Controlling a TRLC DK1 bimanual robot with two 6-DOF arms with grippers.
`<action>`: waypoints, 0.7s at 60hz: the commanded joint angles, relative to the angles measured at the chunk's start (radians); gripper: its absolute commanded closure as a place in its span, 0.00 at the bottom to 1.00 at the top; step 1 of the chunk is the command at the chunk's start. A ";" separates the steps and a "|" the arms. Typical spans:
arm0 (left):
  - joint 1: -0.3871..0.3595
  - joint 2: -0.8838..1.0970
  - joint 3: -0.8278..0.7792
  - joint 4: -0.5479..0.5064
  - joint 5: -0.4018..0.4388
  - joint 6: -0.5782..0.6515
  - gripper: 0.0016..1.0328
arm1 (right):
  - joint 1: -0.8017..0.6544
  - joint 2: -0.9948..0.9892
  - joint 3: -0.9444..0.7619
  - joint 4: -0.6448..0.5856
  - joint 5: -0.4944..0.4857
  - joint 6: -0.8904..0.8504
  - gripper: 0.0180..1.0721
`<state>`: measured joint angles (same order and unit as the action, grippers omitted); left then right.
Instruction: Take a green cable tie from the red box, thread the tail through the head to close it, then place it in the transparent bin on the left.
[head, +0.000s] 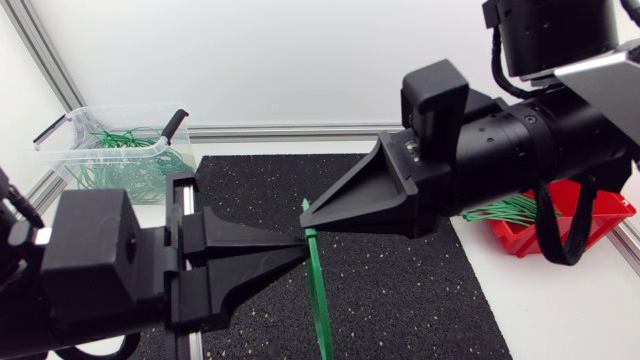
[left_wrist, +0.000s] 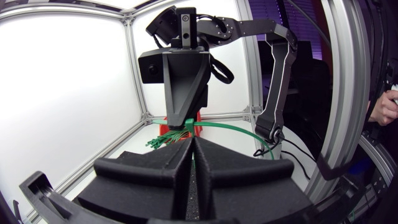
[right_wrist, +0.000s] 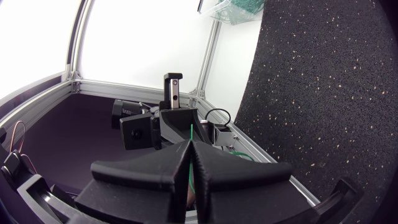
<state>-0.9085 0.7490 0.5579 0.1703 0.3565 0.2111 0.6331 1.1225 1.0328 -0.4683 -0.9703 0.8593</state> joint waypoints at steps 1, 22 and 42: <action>-0.043 -0.022 0.030 -0.012 -0.011 0.024 0.96 | 0.000 -0.015 0.032 0.003 0.036 -0.017 0.94; -0.151 -0.039 0.073 -0.066 -0.100 0.024 0.96 | -0.030 0.080 0.042 0.033 0.093 -0.009 0.94; 0.065 0.059 0.119 -0.077 -0.125 -0.042 0.96 | -0.024 0.019 -0.020 0.017 0.151 -0.114 0.23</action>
<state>-0.9169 0.7719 0.6395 0.0799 0.2340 0.2008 0.6106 1.1641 1.0508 -0.4488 -0.8482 0.8124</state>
